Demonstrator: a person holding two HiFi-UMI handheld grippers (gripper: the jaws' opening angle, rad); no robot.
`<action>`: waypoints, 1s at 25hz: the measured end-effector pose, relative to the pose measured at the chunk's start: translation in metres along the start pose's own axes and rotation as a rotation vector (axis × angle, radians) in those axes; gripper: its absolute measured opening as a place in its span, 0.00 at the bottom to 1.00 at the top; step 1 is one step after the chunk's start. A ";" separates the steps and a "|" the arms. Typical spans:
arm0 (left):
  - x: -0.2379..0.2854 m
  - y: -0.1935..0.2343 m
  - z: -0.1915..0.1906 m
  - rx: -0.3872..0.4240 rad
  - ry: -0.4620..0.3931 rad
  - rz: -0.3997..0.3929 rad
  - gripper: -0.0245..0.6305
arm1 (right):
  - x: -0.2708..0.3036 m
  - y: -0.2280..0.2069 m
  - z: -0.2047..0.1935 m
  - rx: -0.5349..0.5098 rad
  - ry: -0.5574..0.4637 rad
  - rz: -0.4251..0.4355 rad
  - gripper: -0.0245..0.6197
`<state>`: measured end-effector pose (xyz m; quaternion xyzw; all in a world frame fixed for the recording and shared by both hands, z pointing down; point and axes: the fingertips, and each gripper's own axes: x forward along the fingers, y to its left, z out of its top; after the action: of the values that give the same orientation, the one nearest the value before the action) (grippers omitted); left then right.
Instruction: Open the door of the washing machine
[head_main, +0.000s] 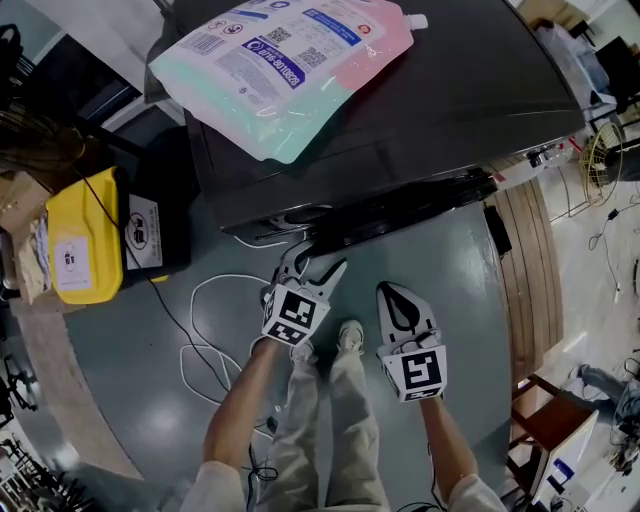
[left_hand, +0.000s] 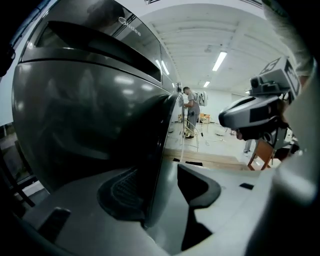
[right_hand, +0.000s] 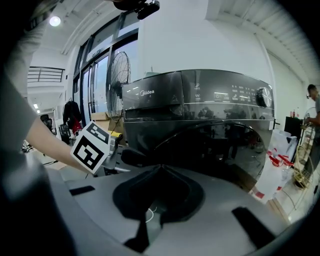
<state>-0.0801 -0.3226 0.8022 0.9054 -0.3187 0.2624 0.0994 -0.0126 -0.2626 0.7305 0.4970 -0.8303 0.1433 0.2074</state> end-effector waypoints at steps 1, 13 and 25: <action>0.003 0.001 0.001 0.005 -0.001 0.002 0.37 | 0.001 -0.001 0.000 -0.001 -0.006 0.001 0.04; 0.008 0.001 0.003 0.005 -0.016 0.041 0.24 | 0.001 -0.002 -0.005 0.011 -0.007 0.001 0.04; 0.003 -0.011 0.000 -0.009 -0.013 0.024 0.23 | -0.001 0.011 -0.013 0.020 -0.001 0.013 0.04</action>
<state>-0.0710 -0.3159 0.8036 0.9027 -0.3312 0.2562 0.0984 -0.0195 -0.2509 0.7410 0.4936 -0.8323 0.1528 0.2008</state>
